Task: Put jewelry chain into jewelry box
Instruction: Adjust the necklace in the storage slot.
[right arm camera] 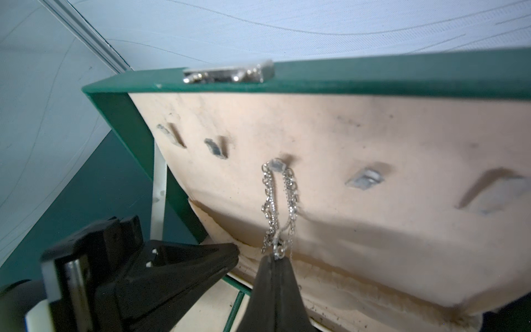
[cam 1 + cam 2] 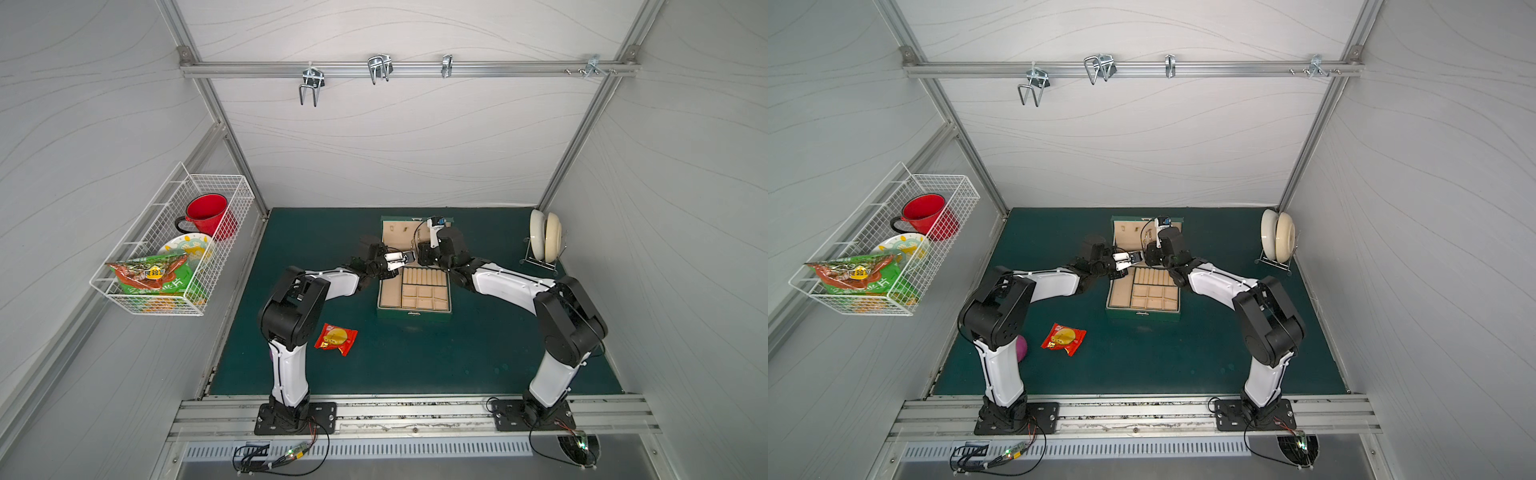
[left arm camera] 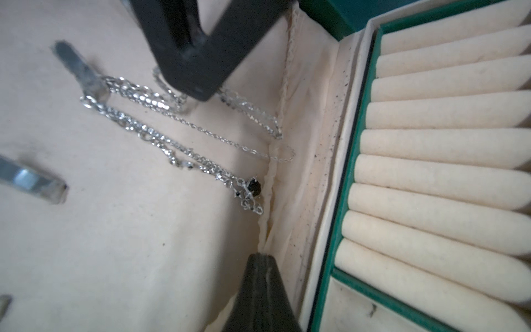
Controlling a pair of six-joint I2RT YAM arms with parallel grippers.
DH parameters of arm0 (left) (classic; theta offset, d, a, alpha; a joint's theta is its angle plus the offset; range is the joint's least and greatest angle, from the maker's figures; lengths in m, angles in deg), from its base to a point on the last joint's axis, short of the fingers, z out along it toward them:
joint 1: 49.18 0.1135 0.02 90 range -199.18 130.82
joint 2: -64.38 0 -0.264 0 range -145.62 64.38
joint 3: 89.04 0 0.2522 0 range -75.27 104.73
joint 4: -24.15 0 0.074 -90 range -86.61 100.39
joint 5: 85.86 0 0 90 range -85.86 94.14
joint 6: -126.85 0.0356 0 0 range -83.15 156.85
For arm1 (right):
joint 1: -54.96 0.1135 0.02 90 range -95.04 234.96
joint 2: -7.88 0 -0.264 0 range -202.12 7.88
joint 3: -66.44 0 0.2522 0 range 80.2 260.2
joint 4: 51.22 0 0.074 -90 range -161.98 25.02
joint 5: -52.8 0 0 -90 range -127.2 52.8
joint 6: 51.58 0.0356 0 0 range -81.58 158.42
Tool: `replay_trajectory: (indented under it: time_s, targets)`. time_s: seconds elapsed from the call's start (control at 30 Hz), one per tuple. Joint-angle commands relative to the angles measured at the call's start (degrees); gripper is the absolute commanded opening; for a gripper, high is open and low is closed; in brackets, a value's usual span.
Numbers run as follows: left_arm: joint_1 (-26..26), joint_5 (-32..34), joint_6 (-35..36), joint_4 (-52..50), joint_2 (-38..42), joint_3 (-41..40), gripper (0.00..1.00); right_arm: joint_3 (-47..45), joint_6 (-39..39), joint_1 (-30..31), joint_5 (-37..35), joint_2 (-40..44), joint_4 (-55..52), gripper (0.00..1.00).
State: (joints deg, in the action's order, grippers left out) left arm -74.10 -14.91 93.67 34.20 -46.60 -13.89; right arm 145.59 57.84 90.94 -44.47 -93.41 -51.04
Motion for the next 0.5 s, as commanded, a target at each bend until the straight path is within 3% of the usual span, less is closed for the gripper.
replay_trajectory:
  time_s: [0.0, 0.47]
  targets:
    - [-0.5, -1.5, -0.1, -2.4, 1.2, 0.4, 0.00, 1.4, -1.5, 0.2, -1.4, 2.1, 2.0, 0.00]
    - [-0.5, -1.9, -0.9, -2.5, 1.4, 0.8, 0.00, 3.5, -4.8, 0.2, -3.8, 0.1, 2.5, 0.00]
